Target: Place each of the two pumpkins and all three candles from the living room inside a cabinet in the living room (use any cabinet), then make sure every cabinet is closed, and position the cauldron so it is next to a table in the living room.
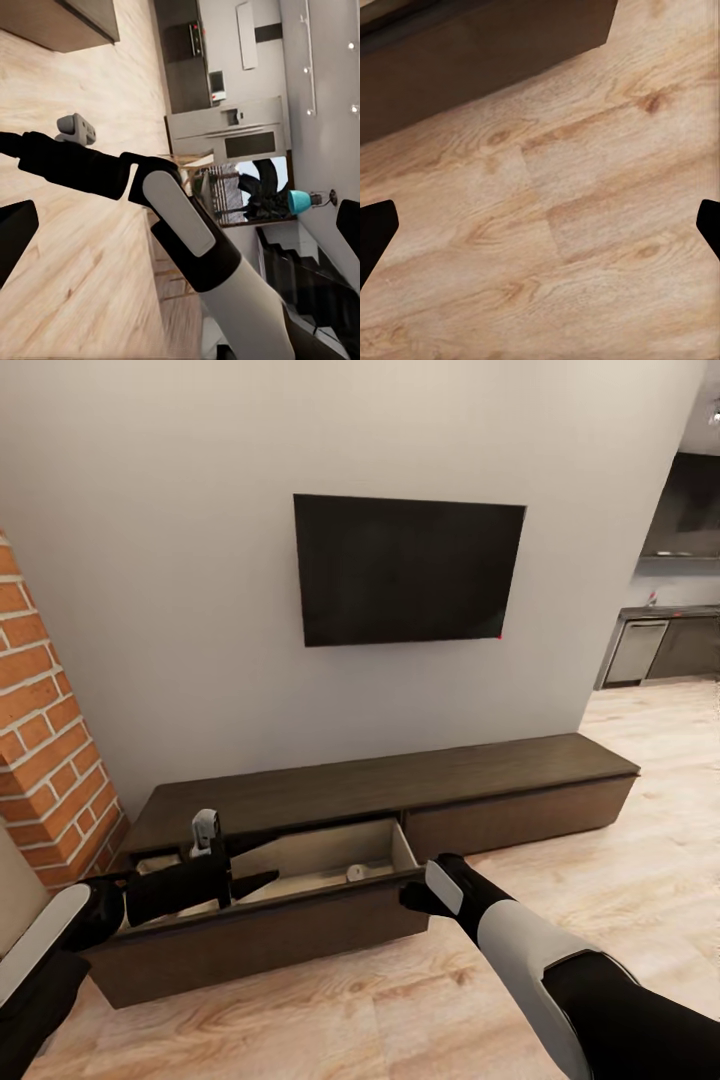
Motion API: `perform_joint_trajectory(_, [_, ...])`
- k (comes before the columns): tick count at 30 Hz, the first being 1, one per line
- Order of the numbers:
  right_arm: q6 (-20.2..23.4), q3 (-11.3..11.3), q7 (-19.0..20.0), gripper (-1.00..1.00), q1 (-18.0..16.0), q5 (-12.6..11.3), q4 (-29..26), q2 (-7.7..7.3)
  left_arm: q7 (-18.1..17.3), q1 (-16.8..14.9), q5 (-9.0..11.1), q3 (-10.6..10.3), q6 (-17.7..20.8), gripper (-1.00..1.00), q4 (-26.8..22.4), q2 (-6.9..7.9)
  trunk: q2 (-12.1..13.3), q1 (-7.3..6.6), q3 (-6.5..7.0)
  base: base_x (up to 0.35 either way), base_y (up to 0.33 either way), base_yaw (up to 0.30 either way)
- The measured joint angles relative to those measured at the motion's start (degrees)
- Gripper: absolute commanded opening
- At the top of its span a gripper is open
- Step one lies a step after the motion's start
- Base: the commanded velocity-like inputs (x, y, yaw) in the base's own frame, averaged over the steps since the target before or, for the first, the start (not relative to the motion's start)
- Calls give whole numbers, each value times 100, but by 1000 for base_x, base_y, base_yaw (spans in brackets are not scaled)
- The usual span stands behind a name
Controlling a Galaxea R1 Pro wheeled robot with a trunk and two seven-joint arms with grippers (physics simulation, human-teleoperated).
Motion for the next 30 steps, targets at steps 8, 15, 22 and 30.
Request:
perform_joint_trajectory(8, [-20, 20, -15, 100, -1, 64, 3, 17, -6, 107, -11, 22, -14, 100, -4, -4, 0, 3, 19, -129, 0, 134])
perform_joint_trajectory(15, [-21, 22, -11, 100, -1, 72, 3, 17, 0, 111, -15, 24, -18, 100, -6, -4, 0, 3, 42, -312, 0, 246])
perform_joint_trajectory(22, [-12, 22, -9, 100, -1, 65, 1, 16, 0, 110, -11, 23, -18, 100, -2, -5, 0, 3, 59, -324, 0, 161])
perform_joint_trajectory(30, [-10, 22, -9, 100, 0, 63, 1, 10, 0, 110, -10, 20, -18, 100, -2, -5, 0, 3, 61, -296, 0, 10])
